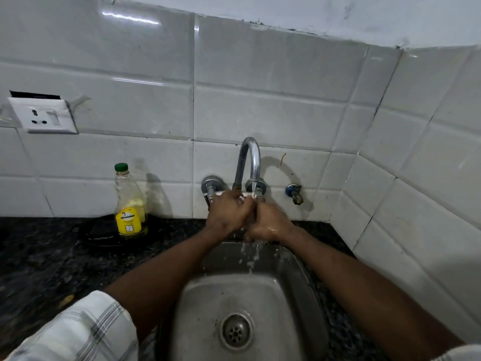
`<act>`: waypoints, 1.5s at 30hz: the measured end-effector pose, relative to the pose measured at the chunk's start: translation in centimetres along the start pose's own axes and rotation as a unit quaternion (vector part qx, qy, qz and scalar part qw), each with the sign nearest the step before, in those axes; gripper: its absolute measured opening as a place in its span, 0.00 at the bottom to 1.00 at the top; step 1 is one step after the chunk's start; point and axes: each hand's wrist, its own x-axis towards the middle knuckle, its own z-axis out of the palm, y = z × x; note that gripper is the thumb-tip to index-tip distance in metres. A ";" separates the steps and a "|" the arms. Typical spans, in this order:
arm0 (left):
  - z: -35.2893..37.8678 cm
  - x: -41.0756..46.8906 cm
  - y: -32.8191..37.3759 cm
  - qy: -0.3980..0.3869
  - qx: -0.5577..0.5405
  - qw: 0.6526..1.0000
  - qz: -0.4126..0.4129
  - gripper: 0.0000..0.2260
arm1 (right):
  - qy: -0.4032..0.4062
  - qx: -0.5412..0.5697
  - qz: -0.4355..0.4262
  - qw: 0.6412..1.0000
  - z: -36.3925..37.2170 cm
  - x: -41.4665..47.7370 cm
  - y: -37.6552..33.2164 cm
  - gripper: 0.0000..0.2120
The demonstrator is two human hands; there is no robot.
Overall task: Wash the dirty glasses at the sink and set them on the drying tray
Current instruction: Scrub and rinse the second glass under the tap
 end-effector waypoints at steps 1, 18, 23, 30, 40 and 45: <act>0.2 0.4 0.3 -0.017 0.015 0.999 -0.036 0.20 | 0.030 -0.064 0.002 0.997 0.4 -0.1 -0.4 0.27; 0.0 -0.2 0.6 0.005 0.030 0.999 0.031 0.27 | 0.059 0.019 -0.024 0.998 0.8 0.1 0.7 0.35; -0.7 -0.1 1.1 -0.018 0.011 1.000 0.023 0.30 | -0.001 0.230 -0.024 0.973 1.3 -0.1 0.8 0.50; -1.9 0.7 -1.0 -0.007 -0.122 0.972 -0.201 0.20 | 0.160 0.296 0.031 0.941 3.3 -0.8 1.2 0.32; -1.7 -0.4 -1.7 -0.078 -0.124 0.958 -0.245 0.08 | 0.182 0.234 -0.033 0.954 4.0 -1.2 1.1 0.30; -1.0 -1.2 -2.9 -0.098 -0.155 0.925 -0.332 0.09 | 0.196 0.210 -0.035 0.957 3.5 -1.1 1.0 0.30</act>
